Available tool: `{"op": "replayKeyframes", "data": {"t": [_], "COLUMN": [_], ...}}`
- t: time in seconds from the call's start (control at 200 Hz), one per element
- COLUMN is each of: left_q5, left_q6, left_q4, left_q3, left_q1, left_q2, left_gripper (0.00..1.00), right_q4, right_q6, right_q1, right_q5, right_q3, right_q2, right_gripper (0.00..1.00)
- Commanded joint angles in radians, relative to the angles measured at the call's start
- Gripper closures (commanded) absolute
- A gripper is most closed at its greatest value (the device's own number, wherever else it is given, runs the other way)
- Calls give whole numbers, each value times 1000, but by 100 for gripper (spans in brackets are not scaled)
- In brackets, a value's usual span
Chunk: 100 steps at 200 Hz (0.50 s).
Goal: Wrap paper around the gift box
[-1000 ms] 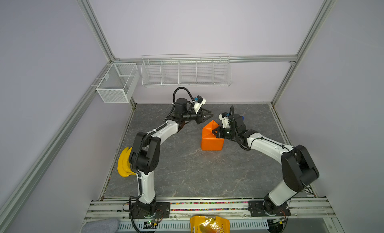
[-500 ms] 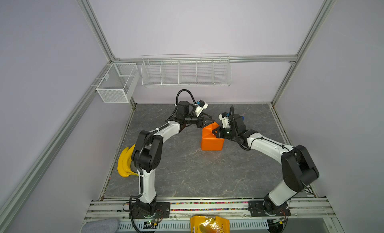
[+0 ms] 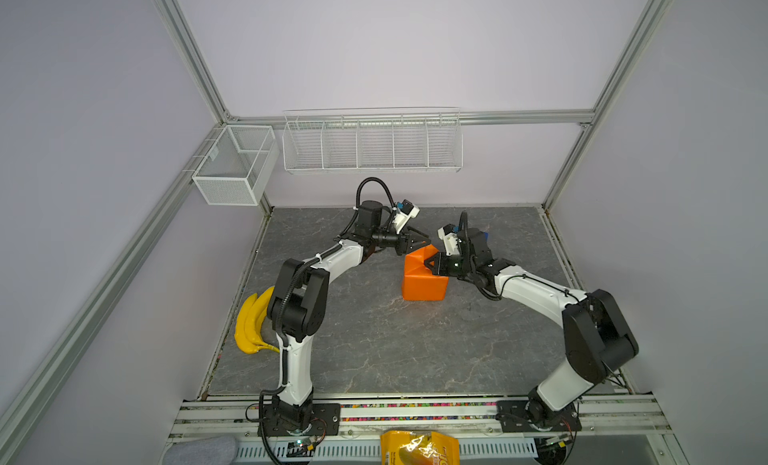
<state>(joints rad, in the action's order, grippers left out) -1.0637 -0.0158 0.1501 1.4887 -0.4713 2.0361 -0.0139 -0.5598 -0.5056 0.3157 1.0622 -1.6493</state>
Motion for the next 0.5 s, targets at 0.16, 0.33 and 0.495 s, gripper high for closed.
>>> {"op": "replayKeyframes", "data": {"t": [0.16, 0.33, 0.495], "left_q5": [-3, -6, -6], "left_q6": [-26, -34, -40], "left_q4": [-42, -58, -70], "left_q3": [45, 54, 60], "left_q1": [-3, -6, -11], "left_q2": [26, 28, 33], "left_gripper": [68, 68, 70], "right_q4": [118, 118, 121], "right_q6": [17, 17, 17], "right_q1": [-4, -4, -4], "right_q5": [-7, -11, -12], "right_q3": [-21, -21, -22], "right_q2": [1, 3, 5], "right_gripper": [93, 93, 93]}}
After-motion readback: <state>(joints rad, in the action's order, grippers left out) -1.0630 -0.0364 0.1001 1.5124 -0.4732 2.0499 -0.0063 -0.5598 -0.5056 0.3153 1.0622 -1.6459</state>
